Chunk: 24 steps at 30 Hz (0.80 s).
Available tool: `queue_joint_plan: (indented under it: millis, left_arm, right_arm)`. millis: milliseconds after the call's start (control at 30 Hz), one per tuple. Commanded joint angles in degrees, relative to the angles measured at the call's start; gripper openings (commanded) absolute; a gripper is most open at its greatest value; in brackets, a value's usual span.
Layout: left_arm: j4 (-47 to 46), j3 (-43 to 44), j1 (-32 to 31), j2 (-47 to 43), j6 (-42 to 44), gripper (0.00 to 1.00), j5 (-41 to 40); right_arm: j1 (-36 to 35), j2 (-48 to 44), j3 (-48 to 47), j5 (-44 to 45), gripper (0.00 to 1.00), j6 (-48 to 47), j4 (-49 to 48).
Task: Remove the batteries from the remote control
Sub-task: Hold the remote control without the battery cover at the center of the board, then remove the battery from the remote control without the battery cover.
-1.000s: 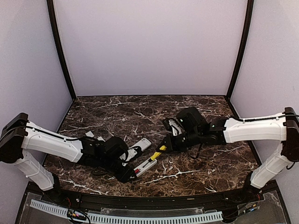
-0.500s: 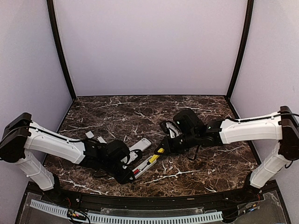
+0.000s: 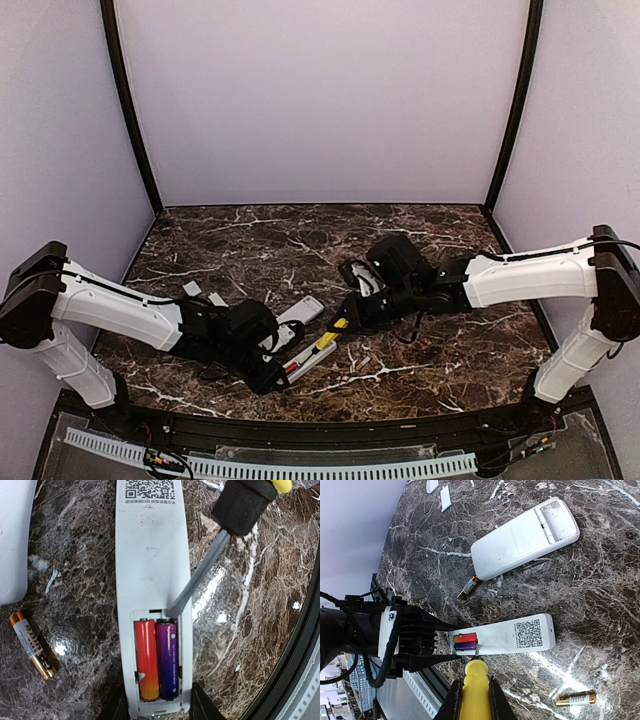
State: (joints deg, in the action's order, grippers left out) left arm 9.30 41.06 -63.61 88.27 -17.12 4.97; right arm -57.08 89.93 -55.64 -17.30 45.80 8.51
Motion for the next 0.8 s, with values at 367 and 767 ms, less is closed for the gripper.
queue_joint_plan:
  millis: [367,767]
  left_arm:
    - [2.0,0.9,-0.5,1.0,1.1,0.3,-0.7]
    - [1.8,1.0,-0.7,1.4,1.1,0.27,-0.6]
  right_arm:
    - [-0.7,2.3,-0.7,-2.2,0.0,2.7,-2.3]
    - [-0.2,2.6,3.2,-10.2,0.0,10.0,-15.8]
